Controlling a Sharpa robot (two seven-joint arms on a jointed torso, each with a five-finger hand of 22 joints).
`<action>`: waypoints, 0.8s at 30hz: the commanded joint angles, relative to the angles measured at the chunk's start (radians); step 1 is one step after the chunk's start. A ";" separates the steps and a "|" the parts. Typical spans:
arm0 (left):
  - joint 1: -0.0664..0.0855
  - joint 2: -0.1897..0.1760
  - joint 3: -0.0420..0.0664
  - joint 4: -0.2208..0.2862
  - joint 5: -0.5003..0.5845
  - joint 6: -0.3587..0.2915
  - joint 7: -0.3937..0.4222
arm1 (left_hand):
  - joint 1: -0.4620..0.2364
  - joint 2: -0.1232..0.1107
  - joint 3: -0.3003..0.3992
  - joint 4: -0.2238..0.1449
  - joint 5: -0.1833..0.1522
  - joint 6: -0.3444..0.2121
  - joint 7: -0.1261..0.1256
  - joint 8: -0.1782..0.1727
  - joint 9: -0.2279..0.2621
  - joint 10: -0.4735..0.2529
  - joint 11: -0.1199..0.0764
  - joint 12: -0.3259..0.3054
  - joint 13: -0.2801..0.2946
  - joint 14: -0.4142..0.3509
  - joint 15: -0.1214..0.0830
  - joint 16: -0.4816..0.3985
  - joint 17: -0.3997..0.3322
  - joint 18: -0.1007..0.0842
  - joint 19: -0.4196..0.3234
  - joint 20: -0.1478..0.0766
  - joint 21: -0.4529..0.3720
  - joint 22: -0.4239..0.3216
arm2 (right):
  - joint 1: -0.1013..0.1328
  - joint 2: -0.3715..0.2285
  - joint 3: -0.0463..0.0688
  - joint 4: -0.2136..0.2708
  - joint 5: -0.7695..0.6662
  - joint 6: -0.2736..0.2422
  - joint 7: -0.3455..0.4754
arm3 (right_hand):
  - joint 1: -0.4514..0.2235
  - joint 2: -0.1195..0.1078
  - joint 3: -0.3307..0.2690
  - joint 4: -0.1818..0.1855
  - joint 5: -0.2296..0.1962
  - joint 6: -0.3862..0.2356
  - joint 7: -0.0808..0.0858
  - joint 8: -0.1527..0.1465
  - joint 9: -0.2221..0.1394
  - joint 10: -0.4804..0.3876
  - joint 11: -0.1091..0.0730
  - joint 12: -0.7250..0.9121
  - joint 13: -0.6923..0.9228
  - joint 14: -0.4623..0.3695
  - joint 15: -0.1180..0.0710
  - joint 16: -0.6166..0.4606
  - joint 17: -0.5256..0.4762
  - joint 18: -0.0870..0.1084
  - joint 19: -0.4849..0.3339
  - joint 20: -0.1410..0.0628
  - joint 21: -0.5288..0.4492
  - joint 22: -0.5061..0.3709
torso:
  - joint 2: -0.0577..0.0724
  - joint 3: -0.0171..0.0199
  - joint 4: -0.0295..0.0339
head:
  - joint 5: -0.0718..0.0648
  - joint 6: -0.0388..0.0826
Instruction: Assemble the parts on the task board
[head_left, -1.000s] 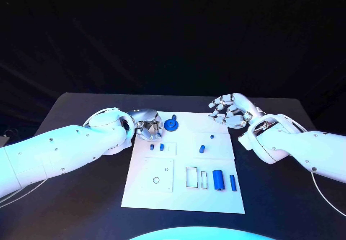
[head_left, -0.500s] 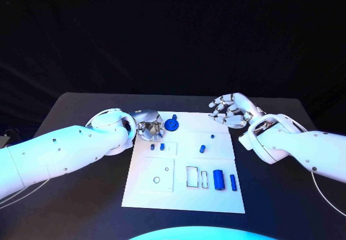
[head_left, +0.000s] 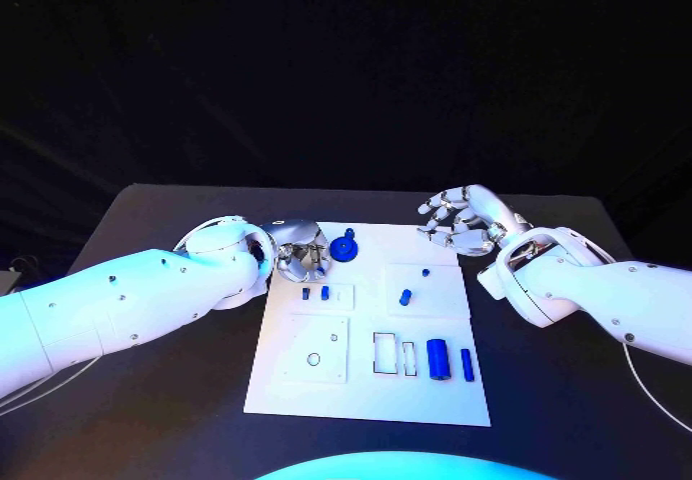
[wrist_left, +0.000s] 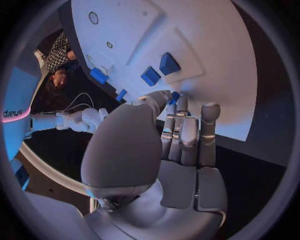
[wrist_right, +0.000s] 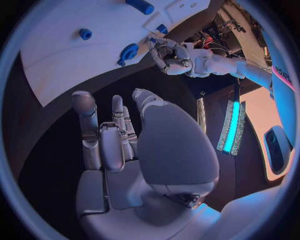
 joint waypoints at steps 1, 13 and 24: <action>-0.007 0.004 -0.007 0.003 -0.012 0.055 0.014 | -0.006 -0.003 -0.003 -0.002 -0.004 0.006 -0.001 -0.002 0.002 0.009 -0.004 0.004 0.004 -0.003 0.000 -0.003 0.002 -0.006 0.005 -0.004 0.004 0.005 | -0.001 0.001 0.000 0.000 -0.001 -0.003 0.003 | -0.004 0.000 0.003 0.000 0.003 0.006 0.000 -0.006 -0.001 0.006 0.002 -0.007 -0.001 0.007 0.005 -0.005 0.000 0.006 0.002 0.001 0.002 0.001 | 0.000 0.0001 0.0000 | 0.000 0.000; -0.009 -0.001 -0.008 0.008 -0.017 0.009 0.015 | -0.007 -0.005 -0.017 -0.013 -0.003 -0.026 0.006 -0.024 0.001 -0.015 0.000 0.039 0.046 0.004 0.001 0.004 0.006 -0.007 0.011 -0.004 0.005 0.010 | -0.004 0.001 0.000 -0.003 -0.001 -0.001 0.001 | -0.004 -0.001 0.004 0.000 0.003 0.006 0.000 -0.007 -0.001 0.006 0.002 -0.007 -0.002 0.007 0.005 -0.005 -0.001 0.007 0.001 0.001 0.000 0.000 | 0.000 -0.0006 0.0001 | 0.000 0.002; -0.010 -0.003 -0.008 0.013 -0.017 0.000 0.005 | -0.035 -0.019 -0.030 0.004 -0.003 -0.077 0.020 -0.064 -0.011 -0.089 0.015 0.085 0.100 -0.020 0.015 -0.001 -0.023 0.003 -0.033 0.002 -0.038 -0.043 | -0.006 0.002 0.000 -0.005 -0.001 -0.001 0.001 | -0.005 -0.001 0.004 0.000 0.003 0.006 0.000 -0.007 -0.002 0.006 0.002 -0.008 -0.003 0.007 0.005 -0.006 -0.003 0.007 0.000 0.001 -0.004 -0.002 | -0.001 -0.0010 -0.0008 | -0.001 0.004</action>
